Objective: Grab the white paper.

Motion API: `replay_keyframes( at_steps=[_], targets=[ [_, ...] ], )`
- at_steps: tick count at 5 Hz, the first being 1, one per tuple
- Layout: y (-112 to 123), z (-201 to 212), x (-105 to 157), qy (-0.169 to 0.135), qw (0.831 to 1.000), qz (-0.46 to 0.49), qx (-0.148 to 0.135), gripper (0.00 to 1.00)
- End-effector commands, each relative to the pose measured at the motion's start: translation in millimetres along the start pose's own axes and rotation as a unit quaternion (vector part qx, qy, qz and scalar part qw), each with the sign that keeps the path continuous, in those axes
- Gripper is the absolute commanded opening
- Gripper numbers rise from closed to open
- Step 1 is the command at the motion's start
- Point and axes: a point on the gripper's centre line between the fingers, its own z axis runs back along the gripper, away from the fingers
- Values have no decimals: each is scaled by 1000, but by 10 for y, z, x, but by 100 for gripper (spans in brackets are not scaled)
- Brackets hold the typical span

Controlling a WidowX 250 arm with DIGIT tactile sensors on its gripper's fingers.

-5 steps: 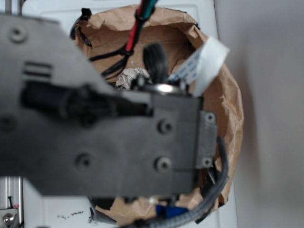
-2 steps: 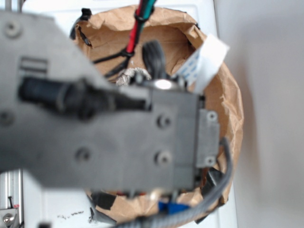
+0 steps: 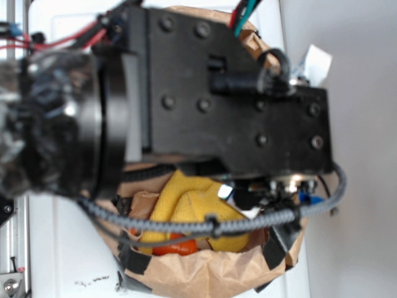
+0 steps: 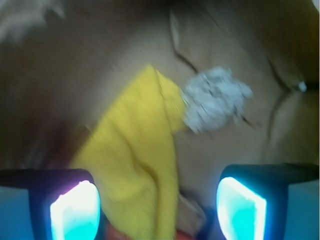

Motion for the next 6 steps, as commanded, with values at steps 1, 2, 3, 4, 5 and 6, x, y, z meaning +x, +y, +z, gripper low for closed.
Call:
replay_keyframes(
  at_steps=[1,2,3,4,5,6],
  targets=[
    [434,-17,59,-56,998,12,-15,100],
    [572,-94,77,-63,998,10,-7,100],
    [611,-128,124,-48,999,19,-10,100],
    [629,-151,165,-53,998,32,-3,100],
    [670,-252,174,-78,995,58,29,100],
    [732,-303,182,-99,991,77,42,100]
  ],
)
